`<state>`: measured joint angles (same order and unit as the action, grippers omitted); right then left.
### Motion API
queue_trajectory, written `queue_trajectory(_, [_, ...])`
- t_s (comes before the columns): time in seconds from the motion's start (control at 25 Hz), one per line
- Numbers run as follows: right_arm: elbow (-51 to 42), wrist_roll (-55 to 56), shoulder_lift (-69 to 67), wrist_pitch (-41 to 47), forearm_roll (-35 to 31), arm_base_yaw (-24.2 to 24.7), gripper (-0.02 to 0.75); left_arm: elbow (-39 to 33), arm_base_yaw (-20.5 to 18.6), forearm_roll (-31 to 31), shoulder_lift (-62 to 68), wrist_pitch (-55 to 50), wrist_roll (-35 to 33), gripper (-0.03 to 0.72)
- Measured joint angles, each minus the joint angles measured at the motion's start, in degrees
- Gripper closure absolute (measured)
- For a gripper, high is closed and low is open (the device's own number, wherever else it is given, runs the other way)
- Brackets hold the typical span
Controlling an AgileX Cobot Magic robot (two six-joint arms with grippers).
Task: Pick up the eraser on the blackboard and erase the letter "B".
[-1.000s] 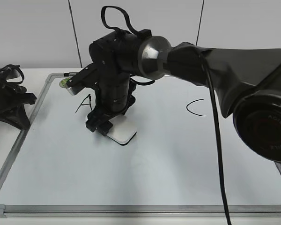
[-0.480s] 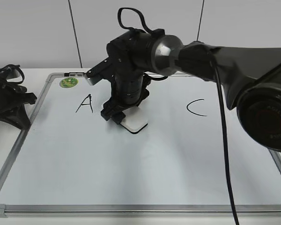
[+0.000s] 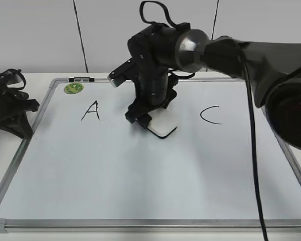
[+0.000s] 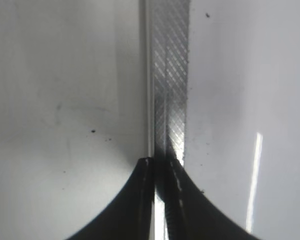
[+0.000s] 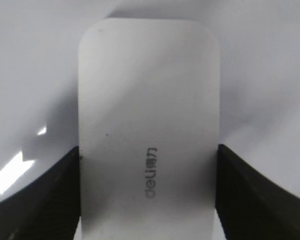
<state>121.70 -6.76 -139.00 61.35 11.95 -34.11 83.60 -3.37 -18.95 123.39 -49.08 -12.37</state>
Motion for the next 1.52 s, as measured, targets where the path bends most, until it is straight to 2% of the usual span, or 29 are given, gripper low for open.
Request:
queue_trajectory(0.32, [-0.35,0.0,10.19,5.53,1.21,3.64,0.192,0.0,0.0,0.0,0.0,0.0,0.0,0.647])
queue_trajectory(0.44, [-0.35,0.0,14.22,7.4,0.93,6.95,0.192,0.0,0.0,0.0,0.0,0.0,0.0,0.647])
queue_trajectory(0.64, [-1.48,0.0,19.15,9.18,-1.83,14.74,0.192,0.0,0.0,0.0,0.0,0.0,0.0,0.647])
queue_trajectory(0.88, [-11.56,0.0,24.8,8.94,-7.66,25.46,0.192,0.0,0.0,0.0,0.0,0.0,0.0,0.647])
queue_trajectory(0.92, [-11.56,0.0,25.71,8.23,-7.66,26.9,0.192,0.0,0.0,0.0,0.0,0.0,0.0,0.647])
queue_trajectory(0.96, [-18.24,0.0,27.53,6.22,-9.71,28.94,0.192,0.0,0.0,0.0,0.0,0.0,0.0,0.647])
queue_trajectory(1.12, [-31.42,0.0,32.85,-1.19,-13.04,32.6,0.192,0.0,0.0,0.0,0.0,0.0,0.0,0.647])
queue_trajectory(1.36, [-45.48,-0.34,34.84,-11.06,-17.95,34.5,0.192,0.0,0.0,0.0,0.0,0.0,0.0,0.647])
queue_trajectory(1.52, [-49.21,-0.68,34.84,-16.79,-19.35,34.53,0.192,0.0,0.0,0.0,0.0,0.0,0.0,0.647])
